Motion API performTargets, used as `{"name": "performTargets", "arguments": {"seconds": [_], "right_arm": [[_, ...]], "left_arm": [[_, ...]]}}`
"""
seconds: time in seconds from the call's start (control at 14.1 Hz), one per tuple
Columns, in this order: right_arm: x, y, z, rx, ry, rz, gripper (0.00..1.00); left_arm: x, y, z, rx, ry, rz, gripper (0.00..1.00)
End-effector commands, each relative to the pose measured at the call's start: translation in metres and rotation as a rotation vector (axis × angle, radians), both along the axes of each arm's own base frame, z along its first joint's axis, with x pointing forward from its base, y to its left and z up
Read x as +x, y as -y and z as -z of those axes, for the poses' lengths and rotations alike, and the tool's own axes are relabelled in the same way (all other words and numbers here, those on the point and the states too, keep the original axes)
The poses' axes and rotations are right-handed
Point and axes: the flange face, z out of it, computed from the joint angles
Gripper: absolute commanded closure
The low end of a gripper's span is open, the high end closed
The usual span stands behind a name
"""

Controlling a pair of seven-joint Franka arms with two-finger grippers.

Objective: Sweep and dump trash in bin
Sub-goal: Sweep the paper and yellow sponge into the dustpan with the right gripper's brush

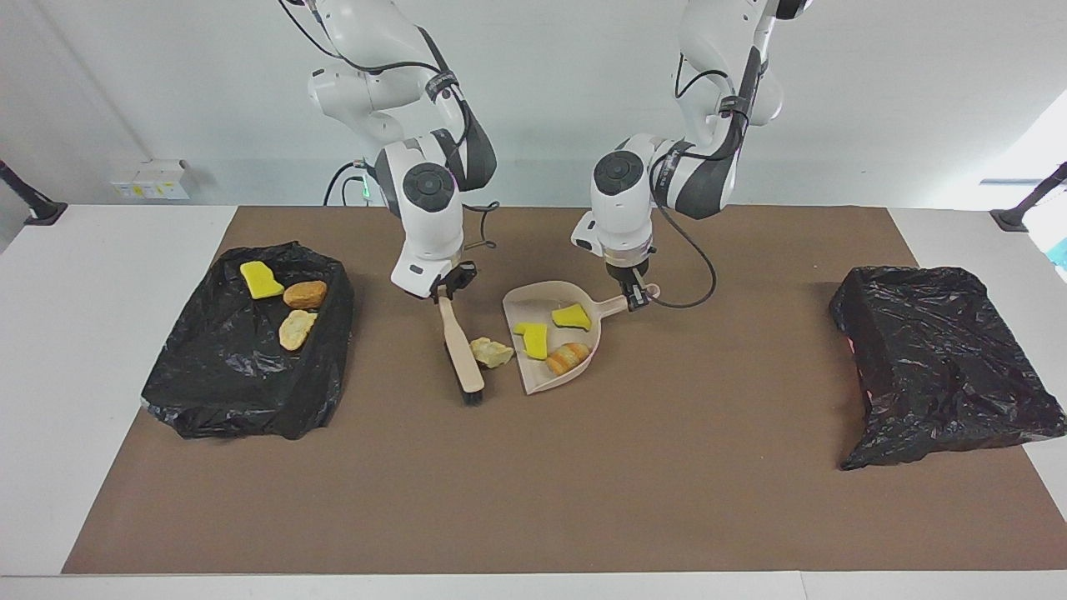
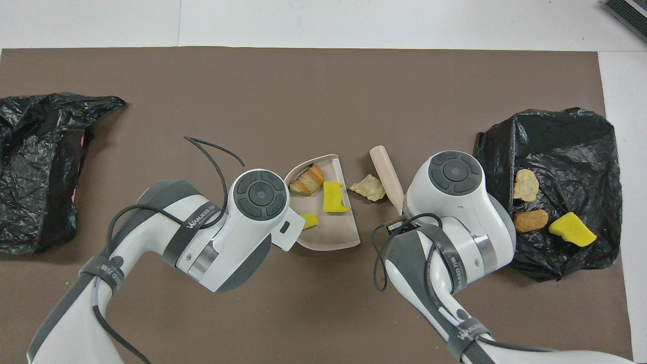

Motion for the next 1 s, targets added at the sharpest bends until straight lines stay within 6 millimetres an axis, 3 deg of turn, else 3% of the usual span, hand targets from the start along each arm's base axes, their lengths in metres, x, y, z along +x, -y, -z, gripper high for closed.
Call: {"name": "performTargets", "arguments": {"seconds": [0.0,0.21,0.36,0.57,0.64,0.92], "right_arm": [[-0.025,-0.029,-0.015,0.13,-0.069,0.073,1.0],[-0.044,-0.065,-0.025,0.203,-0.125,0.133,1.0],[-0.051,-0.076,-0.036,0.182,-0.113,0.176,1.0],[-0.051,-0.066,-0.082,0.161,-0.012,0.214,1.0],[-0.052,-0.058,-0.094,0.141,0.008,0.22,1.0],[-0.084,-0.04,-0.155,0.084,0.035,0.271,1.0]], "left_arm": [[-0.008,0.005,-0.007,0.012,0.01,0.019,1.0],[-0.013,0.012,-0.003,-0.035,0.037,0.038,1.0],[-0.012,0.015,-0.002,-0.06,0.044,0.053,1.0],[-0.002,0.008,-0.001,-0.135,0.023,0.096,1.0],[0.015,-0.014,0.003,-0.163,0.016,0.098,1.0],[0.04,-0.04,0.007,-0.264,0.02,0.177,1.0]]}}
